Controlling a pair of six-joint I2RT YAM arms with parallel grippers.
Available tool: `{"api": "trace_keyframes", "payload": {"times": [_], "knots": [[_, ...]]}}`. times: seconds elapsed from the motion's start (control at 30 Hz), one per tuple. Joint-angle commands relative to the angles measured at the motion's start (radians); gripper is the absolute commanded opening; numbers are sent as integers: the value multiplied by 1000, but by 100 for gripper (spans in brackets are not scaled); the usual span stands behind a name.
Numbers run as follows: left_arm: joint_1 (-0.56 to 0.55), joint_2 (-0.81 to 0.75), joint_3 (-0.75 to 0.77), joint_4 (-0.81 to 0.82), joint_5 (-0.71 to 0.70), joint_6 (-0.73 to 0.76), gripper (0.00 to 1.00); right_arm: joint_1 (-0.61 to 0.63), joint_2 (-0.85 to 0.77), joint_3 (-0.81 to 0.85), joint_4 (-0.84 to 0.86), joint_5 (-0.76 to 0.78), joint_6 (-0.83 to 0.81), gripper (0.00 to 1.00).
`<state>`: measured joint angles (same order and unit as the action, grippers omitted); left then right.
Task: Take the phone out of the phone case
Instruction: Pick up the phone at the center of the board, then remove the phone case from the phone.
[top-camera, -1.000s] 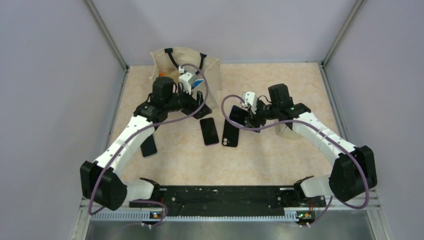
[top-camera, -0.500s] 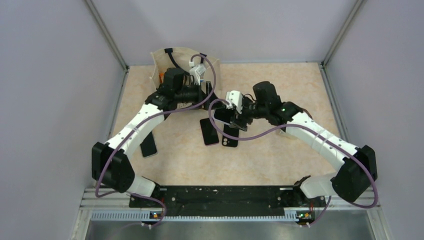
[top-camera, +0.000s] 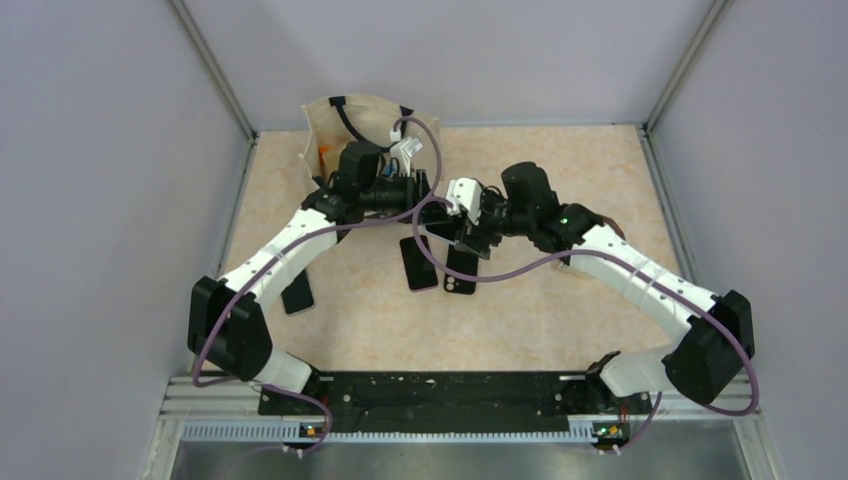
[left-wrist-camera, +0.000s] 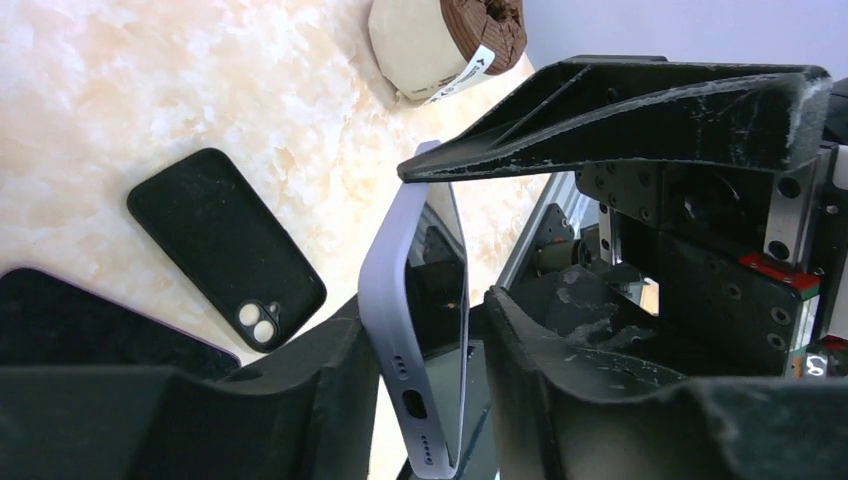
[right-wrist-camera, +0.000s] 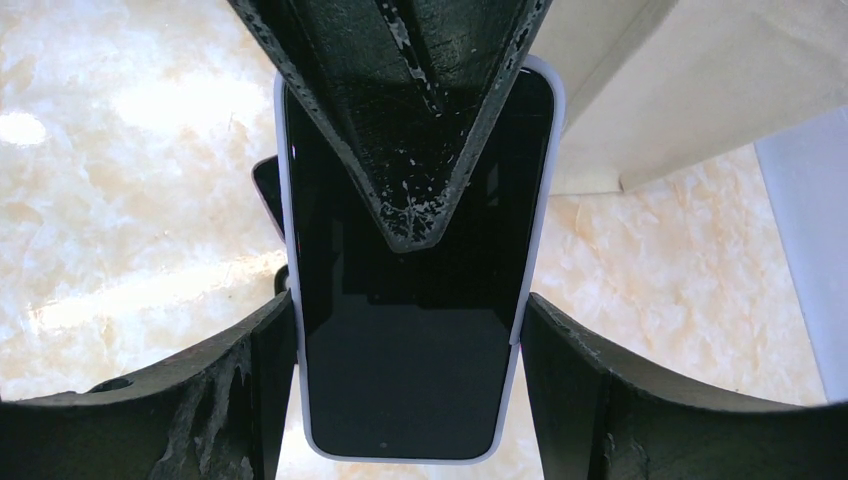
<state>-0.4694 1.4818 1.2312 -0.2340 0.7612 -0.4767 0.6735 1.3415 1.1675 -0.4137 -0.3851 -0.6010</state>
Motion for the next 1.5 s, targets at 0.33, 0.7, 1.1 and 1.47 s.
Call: {"api": "trace_keyframes", "payload": {"times": [0.33,0.7,1.1,1.47], "knots": [[-4,-15,-8,30,2,72,0,29,-74,50,93,8,43,21],[-3,-124,1,-88,-26,320,0,29,-142,14,61,12,61,91],[14,-316,-59,-197,-44,510,0,-22,-129,127,-2,-101,113,95],[32,-483,-64,-322,-59,651,0,-84,-66,197,-91,-426,106,94]]}}
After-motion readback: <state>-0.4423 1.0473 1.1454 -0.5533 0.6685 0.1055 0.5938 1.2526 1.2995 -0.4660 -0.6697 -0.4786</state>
